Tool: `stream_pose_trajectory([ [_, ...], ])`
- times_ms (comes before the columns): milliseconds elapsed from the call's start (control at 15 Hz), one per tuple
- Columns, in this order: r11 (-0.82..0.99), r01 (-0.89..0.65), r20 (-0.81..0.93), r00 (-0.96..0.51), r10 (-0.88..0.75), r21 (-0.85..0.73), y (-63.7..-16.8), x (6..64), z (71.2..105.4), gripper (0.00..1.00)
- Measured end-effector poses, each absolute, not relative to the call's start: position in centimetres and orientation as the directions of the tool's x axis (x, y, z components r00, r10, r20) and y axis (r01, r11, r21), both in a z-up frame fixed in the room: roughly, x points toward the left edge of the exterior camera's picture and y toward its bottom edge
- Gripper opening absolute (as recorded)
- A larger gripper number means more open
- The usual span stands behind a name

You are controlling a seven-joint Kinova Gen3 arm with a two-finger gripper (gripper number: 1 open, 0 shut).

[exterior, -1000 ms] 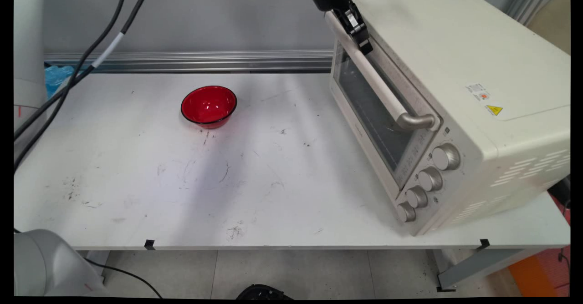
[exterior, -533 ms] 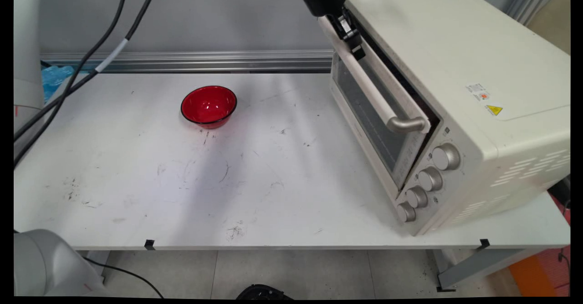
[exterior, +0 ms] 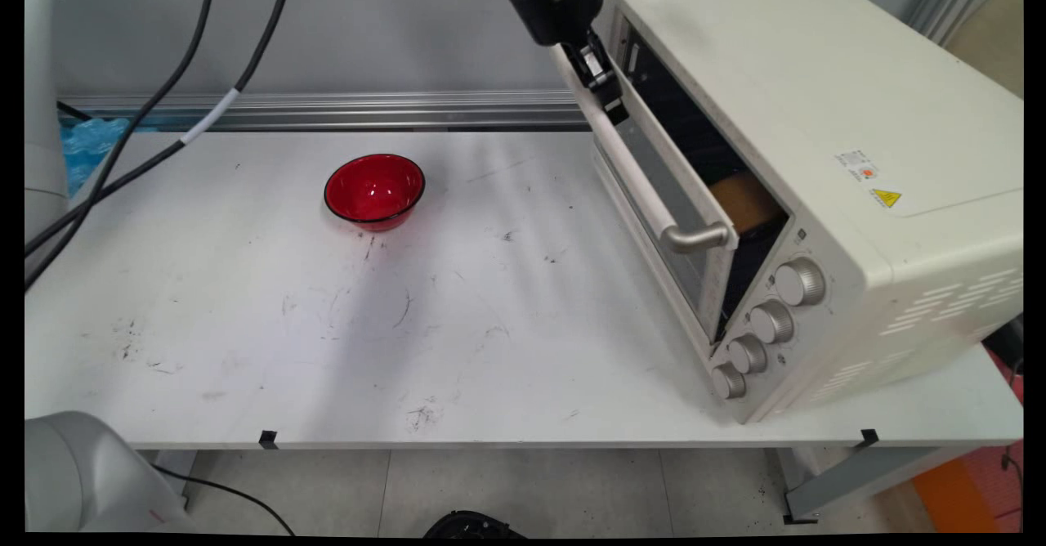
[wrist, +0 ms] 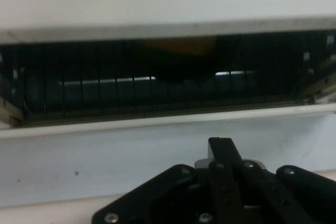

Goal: Open the oven

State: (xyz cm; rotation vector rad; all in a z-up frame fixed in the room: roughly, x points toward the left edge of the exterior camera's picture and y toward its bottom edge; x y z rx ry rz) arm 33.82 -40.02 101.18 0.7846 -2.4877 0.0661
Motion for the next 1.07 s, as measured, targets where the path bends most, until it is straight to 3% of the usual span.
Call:
stream_pose_trajectory([
  [1067, 0.797, -0.590, 0.489, -0.661, -0.568, 0.129, -37.9, 35.5, 97.7, 0.00],
])
